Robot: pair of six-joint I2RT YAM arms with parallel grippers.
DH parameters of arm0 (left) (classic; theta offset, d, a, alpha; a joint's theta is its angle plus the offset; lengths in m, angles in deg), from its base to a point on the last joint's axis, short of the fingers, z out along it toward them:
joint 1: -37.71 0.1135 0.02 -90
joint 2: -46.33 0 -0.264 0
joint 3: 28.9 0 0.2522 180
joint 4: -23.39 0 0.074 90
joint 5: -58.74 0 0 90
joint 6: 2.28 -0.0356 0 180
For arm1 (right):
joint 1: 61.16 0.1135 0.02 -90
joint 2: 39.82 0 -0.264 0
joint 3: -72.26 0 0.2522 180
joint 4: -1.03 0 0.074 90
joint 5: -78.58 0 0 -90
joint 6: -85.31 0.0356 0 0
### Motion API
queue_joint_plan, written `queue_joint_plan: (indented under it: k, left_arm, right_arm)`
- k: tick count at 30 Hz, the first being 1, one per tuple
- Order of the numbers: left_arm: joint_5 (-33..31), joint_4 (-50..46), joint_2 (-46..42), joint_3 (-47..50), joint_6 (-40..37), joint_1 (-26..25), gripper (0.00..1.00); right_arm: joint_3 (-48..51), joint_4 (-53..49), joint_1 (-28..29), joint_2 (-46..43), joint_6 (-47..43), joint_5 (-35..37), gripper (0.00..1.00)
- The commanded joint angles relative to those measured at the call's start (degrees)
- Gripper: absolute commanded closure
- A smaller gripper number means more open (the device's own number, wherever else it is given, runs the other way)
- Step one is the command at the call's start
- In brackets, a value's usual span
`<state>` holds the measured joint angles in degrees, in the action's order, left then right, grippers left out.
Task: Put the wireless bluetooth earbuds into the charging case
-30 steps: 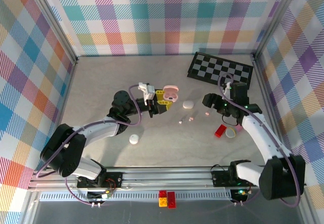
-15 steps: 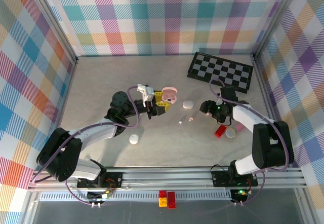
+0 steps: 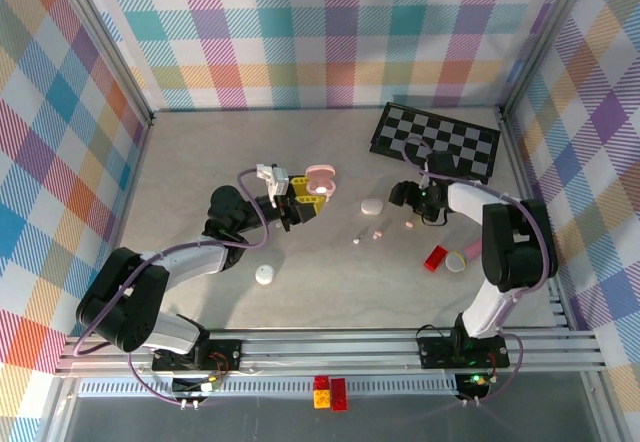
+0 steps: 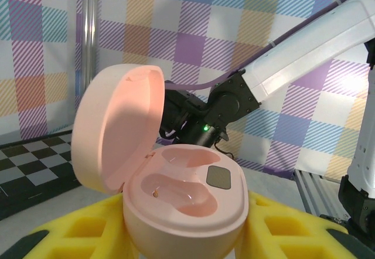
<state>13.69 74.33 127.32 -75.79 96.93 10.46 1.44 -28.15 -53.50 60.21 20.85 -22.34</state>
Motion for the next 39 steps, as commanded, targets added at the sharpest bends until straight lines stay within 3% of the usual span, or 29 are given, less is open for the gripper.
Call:
queue_joint_plan:
  k: [1, 18, 24, 26, 33, 39]
  left_arm:
    - [0.5, 0.9, -2.0, 0.3, -1.0, 0.6, 0.60]
    - [1.2, 0.0, -2.0, -0.6, -2.4, 1.0, 0.60]
    - [1.5, -0.4, -2.0, -0.8, -2.4, 1.1, 0.60]
    - [1.4, -0.5, -2.1, -0.8, -2.4, 1.1, 0.60]
    - [0.2, 1.5, -1.5, 0.2, -1.8, 3.0, 0.60]
    - [0.4, 2.0, -2.7, 1.2, -1.7, 5.3, 0.60]
  right_arm:
    - [-1.0, -0.6, 0.0, 1.2, -2.0, -1.8, 0.21]
    - [9.2, -4.1, 1.2, -7.6, -2.8, -4.6, 0.22]
    - [10.5, -5.6, 1.3, -11.2, -3.0, -1.4, 0.22]
    - [9.8, -6.8, 1.8, -12.3, -2.9, 1.3, 0.22]
    - [3.3, -14.0, 9.6, -11.7, -1.9, 21.2, 0.22]
    - [-2.9, -20.1, 16.9, -5.3, 0.2, 38.9, 0.35]
